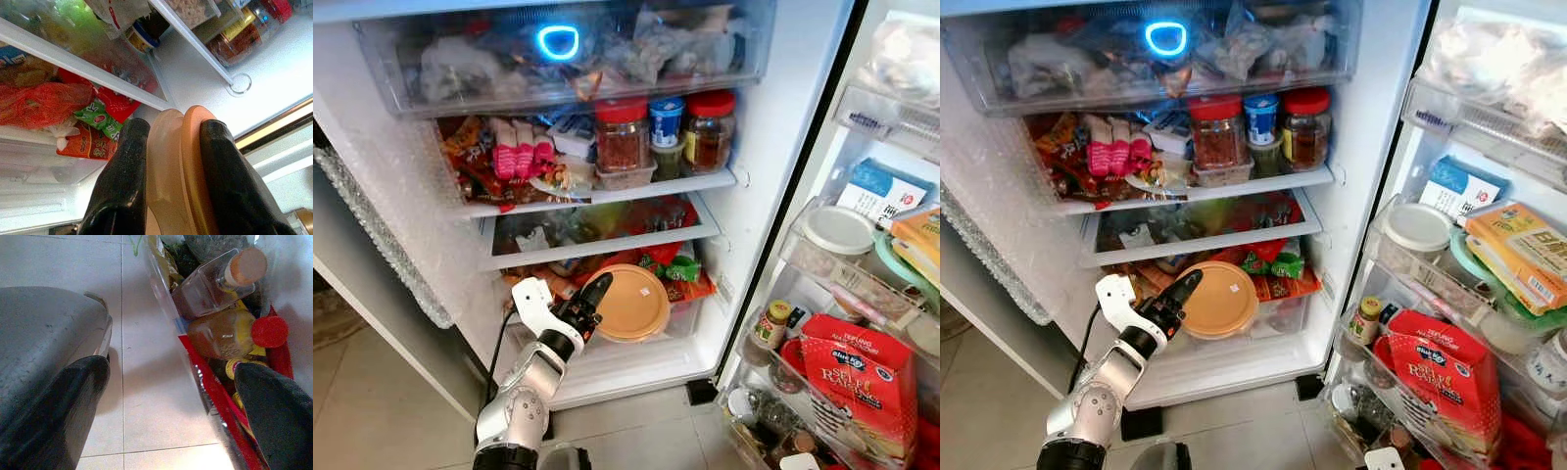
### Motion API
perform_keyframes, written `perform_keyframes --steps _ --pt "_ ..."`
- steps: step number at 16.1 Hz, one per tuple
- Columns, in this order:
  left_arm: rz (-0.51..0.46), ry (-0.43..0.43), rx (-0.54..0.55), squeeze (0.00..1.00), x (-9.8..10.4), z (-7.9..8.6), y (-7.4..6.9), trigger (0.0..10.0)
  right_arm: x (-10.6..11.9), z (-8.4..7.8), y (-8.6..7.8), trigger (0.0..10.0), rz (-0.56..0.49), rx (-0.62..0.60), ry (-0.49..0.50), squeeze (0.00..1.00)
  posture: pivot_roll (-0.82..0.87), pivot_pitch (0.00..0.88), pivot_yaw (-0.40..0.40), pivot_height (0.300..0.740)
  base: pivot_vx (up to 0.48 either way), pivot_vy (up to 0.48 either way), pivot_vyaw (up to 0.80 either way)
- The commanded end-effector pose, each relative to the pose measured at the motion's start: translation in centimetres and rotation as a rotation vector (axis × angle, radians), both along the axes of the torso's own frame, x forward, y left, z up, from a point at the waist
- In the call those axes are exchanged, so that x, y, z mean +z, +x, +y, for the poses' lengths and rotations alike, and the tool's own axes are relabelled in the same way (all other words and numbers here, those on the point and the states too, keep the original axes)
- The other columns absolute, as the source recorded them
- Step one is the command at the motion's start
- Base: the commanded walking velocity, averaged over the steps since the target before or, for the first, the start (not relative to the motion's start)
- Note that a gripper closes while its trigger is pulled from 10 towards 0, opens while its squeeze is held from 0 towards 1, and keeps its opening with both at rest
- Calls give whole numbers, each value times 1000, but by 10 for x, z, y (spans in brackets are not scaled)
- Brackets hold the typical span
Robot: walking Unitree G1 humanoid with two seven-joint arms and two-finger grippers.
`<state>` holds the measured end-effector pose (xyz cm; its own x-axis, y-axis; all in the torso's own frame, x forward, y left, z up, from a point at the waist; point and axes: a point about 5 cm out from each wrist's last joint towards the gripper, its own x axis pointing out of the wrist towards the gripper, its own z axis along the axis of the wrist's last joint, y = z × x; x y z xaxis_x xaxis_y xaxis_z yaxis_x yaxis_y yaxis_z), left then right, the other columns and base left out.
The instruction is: Restocking fridge
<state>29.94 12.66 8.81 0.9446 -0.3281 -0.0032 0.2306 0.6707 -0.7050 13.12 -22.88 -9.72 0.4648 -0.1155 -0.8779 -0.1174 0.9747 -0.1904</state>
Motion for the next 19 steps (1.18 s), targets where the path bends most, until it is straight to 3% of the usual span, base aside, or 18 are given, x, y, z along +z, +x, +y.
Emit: perform_keyframes --steps 1,8,10,13,15,19 --pt "-13 -15 23 0 4 4 3 10000 -2 12 1 10000 -4 9 40 0 -75 4 34 655 0 0 0" --pt "32 -70 91 0 -3 17 8 10000 -2 12 0 10000 -3 11 39 0 -82 1 38 655 0 0 0" --pt "57 -50 117 0 -12 31 5 10000 -3 12 -1 10000 -3 9 40 0 -78 1 35 655 0 0 0" --pt "65 -11 122 0 -17 38 3 10000 -3 11 -2 10000 0 13 33 0 -79 8 32 655 0 0 0" --pt "71 42 111 0 -23 39 4 10000 -3 11 -2 10000 0 13 30 0 -82 9 28 655 0 0 0" --pt "42 26 84 0 -17 35 7 10000 -3 11 -2 10000 -1 10 27 0 -81 9 31 655 0 0 0"
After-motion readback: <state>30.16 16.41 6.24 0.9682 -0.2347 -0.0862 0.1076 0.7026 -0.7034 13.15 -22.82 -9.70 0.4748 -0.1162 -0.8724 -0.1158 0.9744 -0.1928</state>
